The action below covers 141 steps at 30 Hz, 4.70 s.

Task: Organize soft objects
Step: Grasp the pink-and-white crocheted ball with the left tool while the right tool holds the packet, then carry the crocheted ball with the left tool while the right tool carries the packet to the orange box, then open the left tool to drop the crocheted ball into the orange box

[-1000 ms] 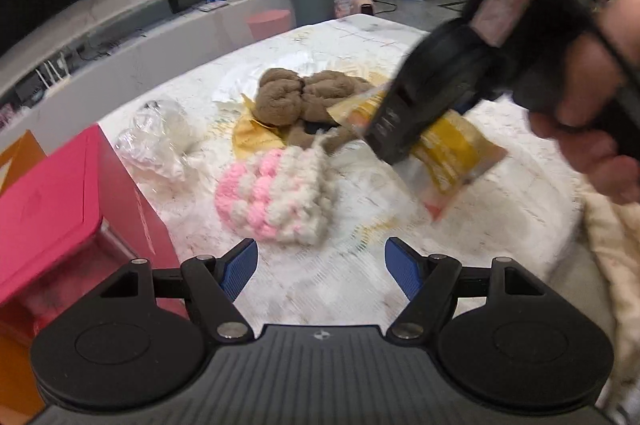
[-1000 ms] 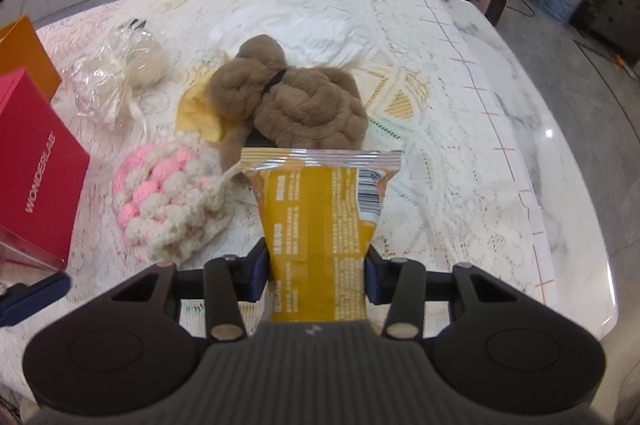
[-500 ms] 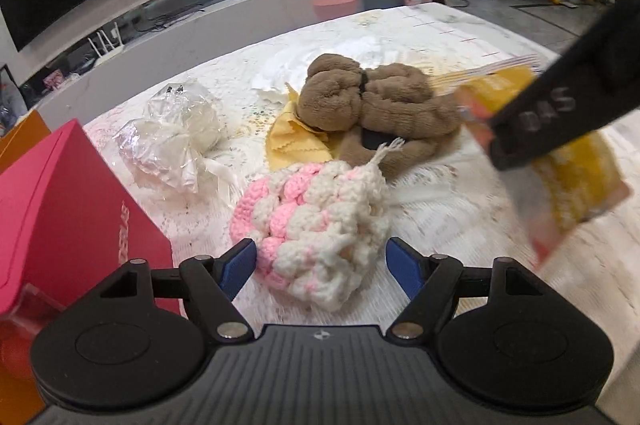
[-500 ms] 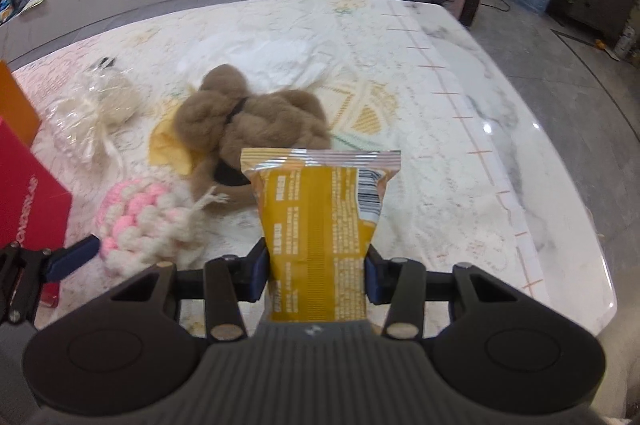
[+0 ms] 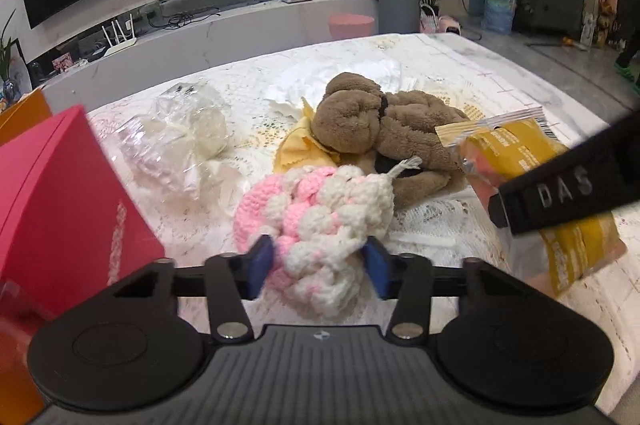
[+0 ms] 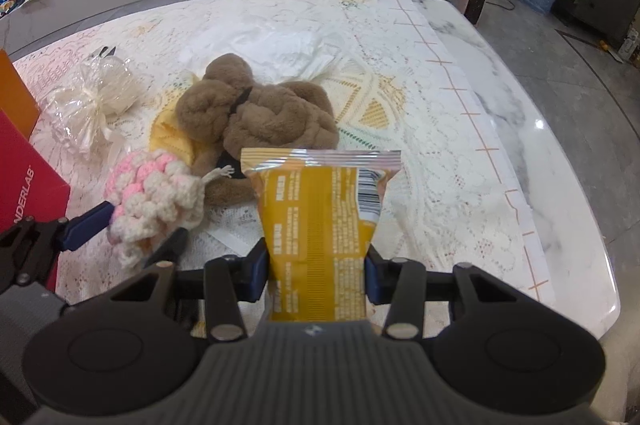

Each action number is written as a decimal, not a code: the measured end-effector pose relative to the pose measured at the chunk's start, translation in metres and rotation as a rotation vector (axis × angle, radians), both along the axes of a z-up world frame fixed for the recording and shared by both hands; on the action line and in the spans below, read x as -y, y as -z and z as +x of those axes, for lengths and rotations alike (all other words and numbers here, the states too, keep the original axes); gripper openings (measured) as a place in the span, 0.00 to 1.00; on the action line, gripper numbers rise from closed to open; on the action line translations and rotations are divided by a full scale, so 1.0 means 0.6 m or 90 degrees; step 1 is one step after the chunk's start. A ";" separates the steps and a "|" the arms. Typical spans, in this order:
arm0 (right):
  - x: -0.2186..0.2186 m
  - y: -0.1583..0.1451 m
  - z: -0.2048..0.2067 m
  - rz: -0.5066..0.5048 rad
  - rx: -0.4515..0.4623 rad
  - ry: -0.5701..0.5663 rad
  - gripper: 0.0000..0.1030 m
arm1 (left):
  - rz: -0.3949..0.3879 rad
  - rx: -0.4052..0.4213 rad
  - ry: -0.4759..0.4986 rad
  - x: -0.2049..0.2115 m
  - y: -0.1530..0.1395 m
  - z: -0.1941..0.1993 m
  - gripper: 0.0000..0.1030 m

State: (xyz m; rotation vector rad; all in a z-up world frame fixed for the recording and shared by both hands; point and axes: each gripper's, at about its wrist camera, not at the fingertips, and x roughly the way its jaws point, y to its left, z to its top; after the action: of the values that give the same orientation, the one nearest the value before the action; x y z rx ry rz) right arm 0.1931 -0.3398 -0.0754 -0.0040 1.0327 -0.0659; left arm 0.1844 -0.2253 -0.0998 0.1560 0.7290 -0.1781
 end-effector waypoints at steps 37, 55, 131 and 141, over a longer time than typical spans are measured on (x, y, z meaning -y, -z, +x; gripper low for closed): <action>0.011 0.012 -0.002 0.024 -0.024 -0.002 0.44 | 0.244 0.134 0.165 0.043 0.020 -0.134 0.73; 0.012 0.018 0.000 0.014 -0.030 0.005 0.44 | 0.198 0.074 0.059 0.016 0.016 -0.062 0.51; -0.489 -0.230 0.181 0.172 0.120 -0.119 0.44 | 0.012 -0.035 -0.235 -0.509 -0.231 0.130 0.15; -0.584 -0.192 0.145 0.120 0.085 -0.275 0.44 | 0.067 -0.058 -0.283 -0.536 -0.182 0.132 0.23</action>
State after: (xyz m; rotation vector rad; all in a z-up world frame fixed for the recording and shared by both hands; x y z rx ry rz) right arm 0.2798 0.0106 0.0395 -0.0499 0.8833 0.4185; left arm 0.2634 0.0963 0.0091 0.0833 0.8463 0.2797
